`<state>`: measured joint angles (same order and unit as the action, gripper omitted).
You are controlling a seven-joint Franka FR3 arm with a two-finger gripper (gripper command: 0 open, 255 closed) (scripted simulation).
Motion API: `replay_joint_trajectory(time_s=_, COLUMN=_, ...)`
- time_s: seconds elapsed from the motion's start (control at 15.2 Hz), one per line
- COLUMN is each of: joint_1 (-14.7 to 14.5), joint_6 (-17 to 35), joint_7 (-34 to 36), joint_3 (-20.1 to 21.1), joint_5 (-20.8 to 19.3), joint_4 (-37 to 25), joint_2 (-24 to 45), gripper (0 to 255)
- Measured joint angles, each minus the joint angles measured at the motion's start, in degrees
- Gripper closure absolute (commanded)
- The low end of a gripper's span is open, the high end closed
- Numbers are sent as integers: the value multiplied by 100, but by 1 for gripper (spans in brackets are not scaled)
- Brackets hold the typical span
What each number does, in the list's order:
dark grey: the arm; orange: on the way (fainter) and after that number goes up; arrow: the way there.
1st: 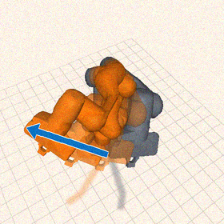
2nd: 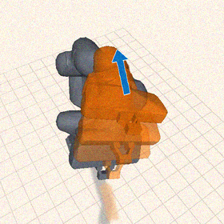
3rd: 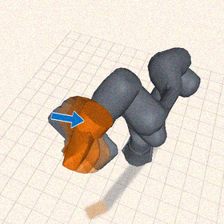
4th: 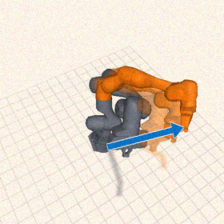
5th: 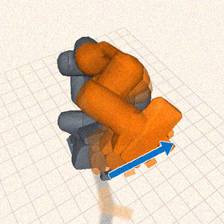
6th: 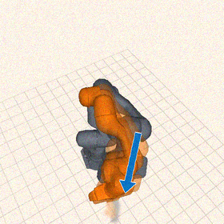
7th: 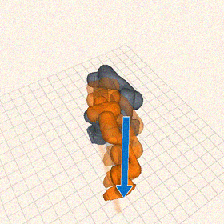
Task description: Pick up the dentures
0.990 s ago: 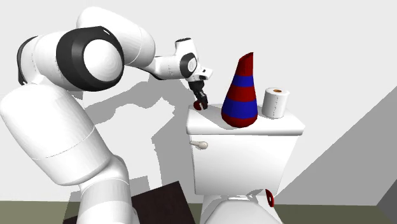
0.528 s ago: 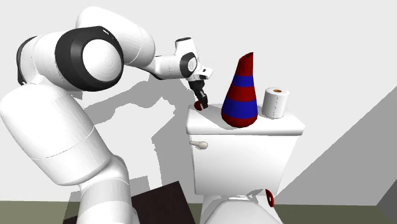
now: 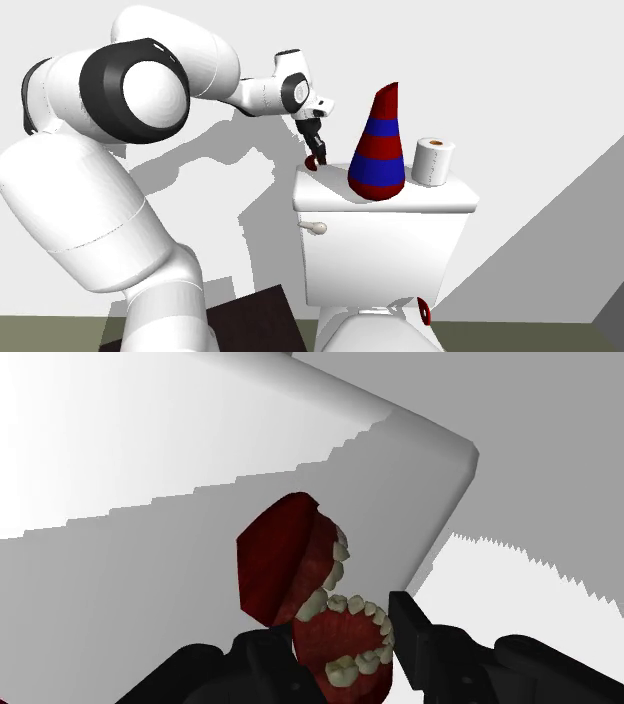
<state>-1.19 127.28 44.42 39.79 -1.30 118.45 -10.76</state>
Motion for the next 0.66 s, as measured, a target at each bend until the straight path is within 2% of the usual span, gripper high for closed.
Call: replay_joint_trajectory(time_s=0.66, joint_1=4, joint_6=-722, joint_7=-113, joint_3=-66, joint_5=74, joint_4=-670, joint_2=-68, gripper=255)
